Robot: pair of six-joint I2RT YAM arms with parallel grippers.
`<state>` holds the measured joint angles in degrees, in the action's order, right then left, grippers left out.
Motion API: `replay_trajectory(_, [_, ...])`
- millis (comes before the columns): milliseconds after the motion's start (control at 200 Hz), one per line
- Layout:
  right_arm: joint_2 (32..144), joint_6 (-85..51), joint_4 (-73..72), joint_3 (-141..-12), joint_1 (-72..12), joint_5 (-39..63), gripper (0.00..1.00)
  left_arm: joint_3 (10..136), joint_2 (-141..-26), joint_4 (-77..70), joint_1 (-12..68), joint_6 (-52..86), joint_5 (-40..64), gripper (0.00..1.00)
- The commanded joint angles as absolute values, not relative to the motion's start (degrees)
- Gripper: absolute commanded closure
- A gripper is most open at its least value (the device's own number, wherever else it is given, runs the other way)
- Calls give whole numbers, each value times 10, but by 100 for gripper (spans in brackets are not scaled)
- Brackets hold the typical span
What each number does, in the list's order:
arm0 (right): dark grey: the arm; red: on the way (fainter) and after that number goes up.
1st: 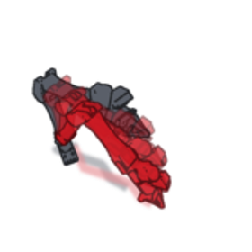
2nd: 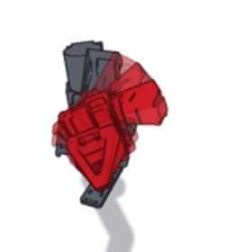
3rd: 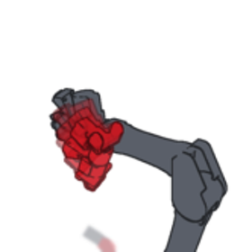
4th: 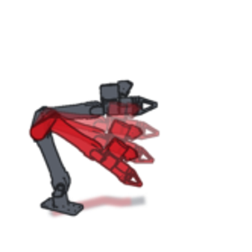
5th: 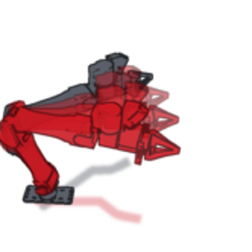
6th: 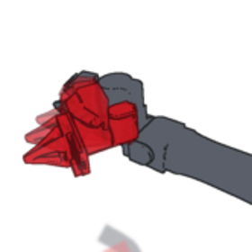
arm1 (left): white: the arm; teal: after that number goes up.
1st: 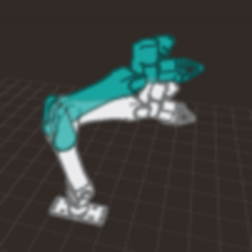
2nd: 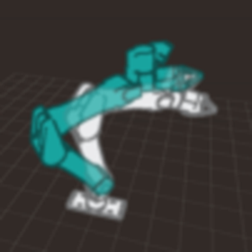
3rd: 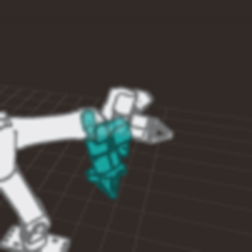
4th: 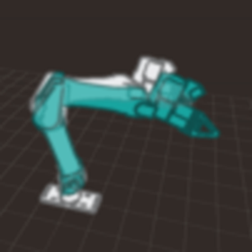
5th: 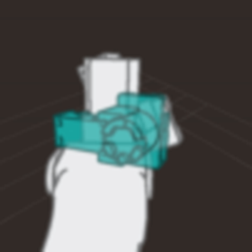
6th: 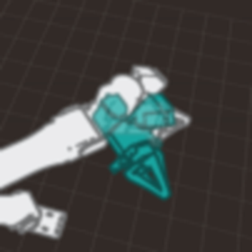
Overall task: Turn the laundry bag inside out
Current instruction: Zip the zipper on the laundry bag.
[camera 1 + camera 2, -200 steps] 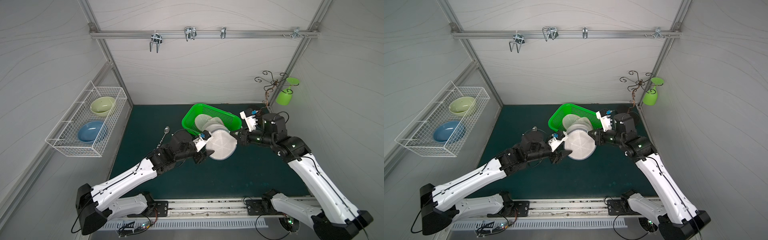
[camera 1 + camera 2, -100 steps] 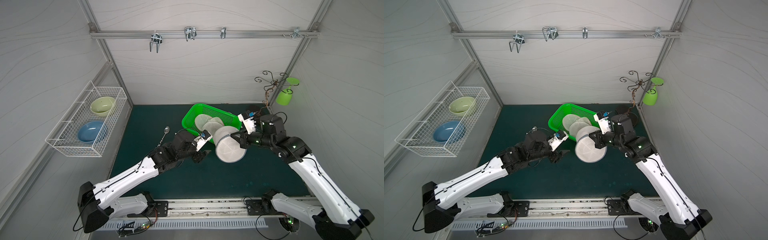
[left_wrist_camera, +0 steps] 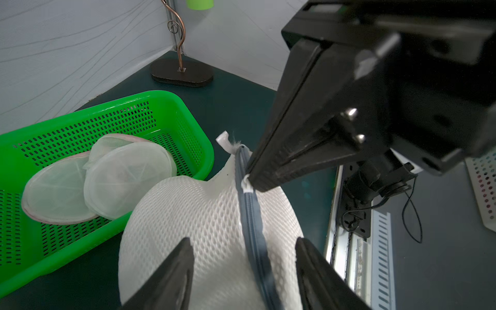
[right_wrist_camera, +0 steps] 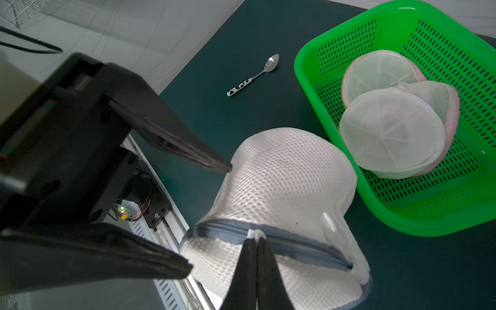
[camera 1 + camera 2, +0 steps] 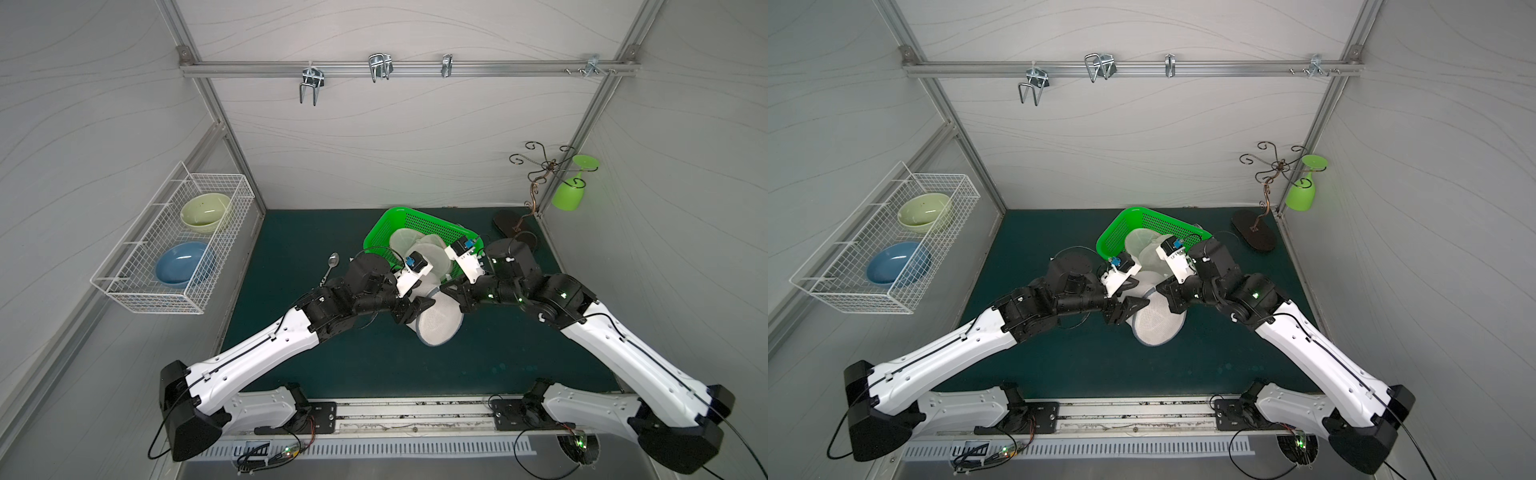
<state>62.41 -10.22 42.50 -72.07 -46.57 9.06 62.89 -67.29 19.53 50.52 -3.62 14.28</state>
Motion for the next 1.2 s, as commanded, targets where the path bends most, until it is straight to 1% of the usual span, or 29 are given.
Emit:
replay_trajectory(0, [623, -118, 405, -746, -478, 79, 100, 654, -680, 194, 505, -37, 140, 46])
replay_trajectory(140, [624, -125, 400, -754, -481, 84, 100, 655, -684, 196, 505, -40, 141, 59])
replay_trajectory(255, [625, -127, 399, -756, -482, 79, 100, 651, -682, 188, 506, -38, 143, 77])
replay_trajectory(380, [627, -125, 402, -758, -481, 63, 100, 644, -675, 176, 505, -41, 151, 92])
replay_trajectory(470, [627, -122, 408, -764, -479, 48, 100, 642, -673, 174, 504, -42, 160, 100])
replay_trajectory(785, [620, -129, 431, -756, -424, 46, 100, 634, -661, 178, 504, -51, 168, 100])
replay_trajectory(1195, [618, -123, 446, -724, -392, 47, 100, 633, -655, 185, 497, -52, 185, 100])
